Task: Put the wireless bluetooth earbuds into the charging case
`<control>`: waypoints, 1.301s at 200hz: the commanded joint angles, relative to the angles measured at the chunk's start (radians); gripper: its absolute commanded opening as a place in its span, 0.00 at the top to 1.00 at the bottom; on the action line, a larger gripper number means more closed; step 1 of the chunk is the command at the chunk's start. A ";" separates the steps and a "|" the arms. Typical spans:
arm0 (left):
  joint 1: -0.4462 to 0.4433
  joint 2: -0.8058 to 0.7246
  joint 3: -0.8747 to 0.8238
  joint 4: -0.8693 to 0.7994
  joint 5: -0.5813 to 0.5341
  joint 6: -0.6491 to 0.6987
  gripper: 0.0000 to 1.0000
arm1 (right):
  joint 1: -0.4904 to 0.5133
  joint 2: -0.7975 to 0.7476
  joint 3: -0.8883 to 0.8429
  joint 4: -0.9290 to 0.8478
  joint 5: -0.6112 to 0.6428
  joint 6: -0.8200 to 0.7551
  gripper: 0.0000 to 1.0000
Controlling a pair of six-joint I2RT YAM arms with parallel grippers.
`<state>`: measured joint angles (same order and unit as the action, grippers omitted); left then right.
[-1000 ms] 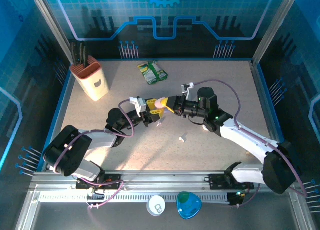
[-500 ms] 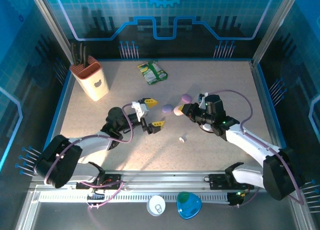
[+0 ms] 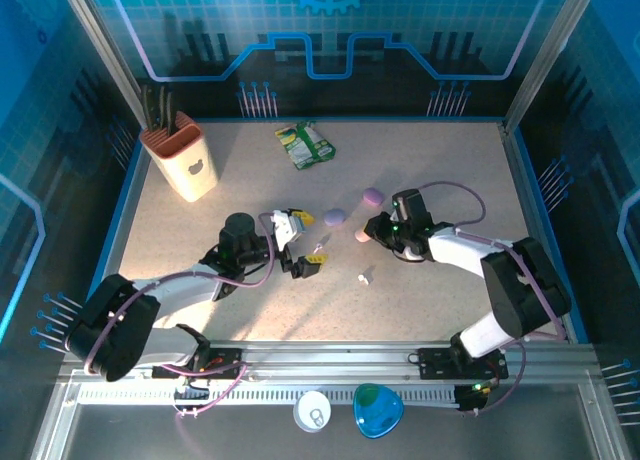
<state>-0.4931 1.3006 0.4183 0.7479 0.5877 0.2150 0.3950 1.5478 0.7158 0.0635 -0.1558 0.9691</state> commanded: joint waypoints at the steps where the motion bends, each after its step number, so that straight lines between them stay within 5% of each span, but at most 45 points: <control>1: 0.001 -0.021 0.028 -0.030 -0.008 0.022 0.01 | -0.018 0.052 0.048 0.013 0.018 -0.042 0.89; 24: 0.001 -0.002 0.037 -0.024 -0.008 0.017 0.01 | -0.019 0.104 0.070 0.009 0.013 -0.060 0.81; 50: 0.000 0.014 0.039 0.005 -0.012 -0.001 0.01 | -0.016 0.117 0.089 -0.012 0.011 -0.095 0.60; 73: 0.000 0.022 0.044 0.004 -0.012 -0.007 0.01 | -0.009 0.066 0.124 -0.119 0.059 -0.194 0.37; 98: 0.000 0.026 0.038 0.017 -0.013 -0.002 0.01 | -0.005 -0.022 0.158 -0.293 0.147 -0.340 0.25; 137: -0.002 0.031 0.031 0.026 -0.008 -0.005 0.01 | -0.010 -0.093 0.306 -0.662 0.298 -0.591 0.20; 176: -0.002 0.063 0.022 0.067 0.001 -0.012 0.01 | -0.010 -0.006 0.481 -1.017 0.372 -0.809 0.11; 260: -0.002 0.082 0.022 0.081 0.017 -0.027 0.01 | -0.004 0.321 0.636 -1.248 0.536 -0.973 0.08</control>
<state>-0.4931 1.3796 0.4366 0.7994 0.5808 0.1986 0.3916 1.8111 1.3087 -1.0786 0.3389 0.0536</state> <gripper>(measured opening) 0.992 0.926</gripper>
